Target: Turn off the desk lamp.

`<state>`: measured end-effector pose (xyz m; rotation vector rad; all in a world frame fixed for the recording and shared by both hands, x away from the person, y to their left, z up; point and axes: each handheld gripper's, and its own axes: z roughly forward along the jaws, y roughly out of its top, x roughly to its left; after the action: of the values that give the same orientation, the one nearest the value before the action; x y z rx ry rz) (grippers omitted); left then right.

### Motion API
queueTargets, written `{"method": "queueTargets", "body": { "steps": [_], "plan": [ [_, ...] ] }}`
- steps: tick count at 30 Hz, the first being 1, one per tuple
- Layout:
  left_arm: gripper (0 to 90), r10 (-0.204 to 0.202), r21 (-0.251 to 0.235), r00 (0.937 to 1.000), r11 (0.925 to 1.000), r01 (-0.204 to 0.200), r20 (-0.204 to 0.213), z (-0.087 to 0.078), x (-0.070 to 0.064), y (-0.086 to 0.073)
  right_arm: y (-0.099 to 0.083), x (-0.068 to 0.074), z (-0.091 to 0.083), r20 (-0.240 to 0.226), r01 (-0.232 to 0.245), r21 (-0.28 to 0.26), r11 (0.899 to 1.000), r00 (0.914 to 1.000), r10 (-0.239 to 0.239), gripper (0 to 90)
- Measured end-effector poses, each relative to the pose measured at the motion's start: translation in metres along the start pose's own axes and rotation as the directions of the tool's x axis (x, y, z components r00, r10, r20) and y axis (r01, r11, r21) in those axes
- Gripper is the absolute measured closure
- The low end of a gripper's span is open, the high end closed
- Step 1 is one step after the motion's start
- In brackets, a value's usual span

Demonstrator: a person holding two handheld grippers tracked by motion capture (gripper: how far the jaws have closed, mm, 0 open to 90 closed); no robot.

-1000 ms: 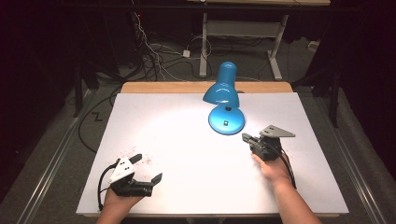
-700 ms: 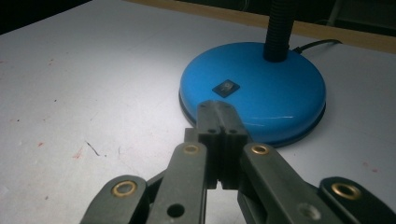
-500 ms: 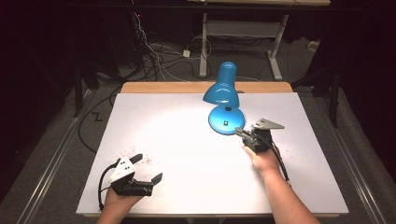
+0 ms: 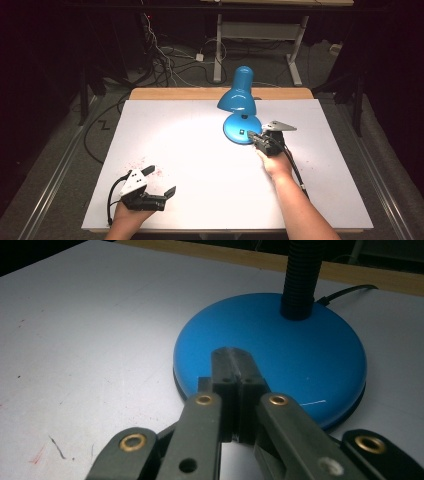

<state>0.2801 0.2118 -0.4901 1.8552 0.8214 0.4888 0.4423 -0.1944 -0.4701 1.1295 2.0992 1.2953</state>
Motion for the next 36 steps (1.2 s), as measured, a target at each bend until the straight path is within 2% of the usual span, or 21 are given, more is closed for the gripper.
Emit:
{"method": "queueTargets", "body": {
  "steps": [17,36],
  "plan": [
    [0.0,0.002,-0.012,1.0,0.9999,-0.002,0.0,-0.002,0.001,-0.001,0.011,-0.002,0.018,0.014,0.007,0.014,1.0,0.9999,-0.008,90.0],
    [0.0,-0.024,-0.013,0.9997,0.9996,0.025,0.006,-0.004,0.003,-0.003,0.013,-0.002,0.034,0.026,0.009,0.038,0.999,0.9996,-0.01,90.0]
  ]
}}
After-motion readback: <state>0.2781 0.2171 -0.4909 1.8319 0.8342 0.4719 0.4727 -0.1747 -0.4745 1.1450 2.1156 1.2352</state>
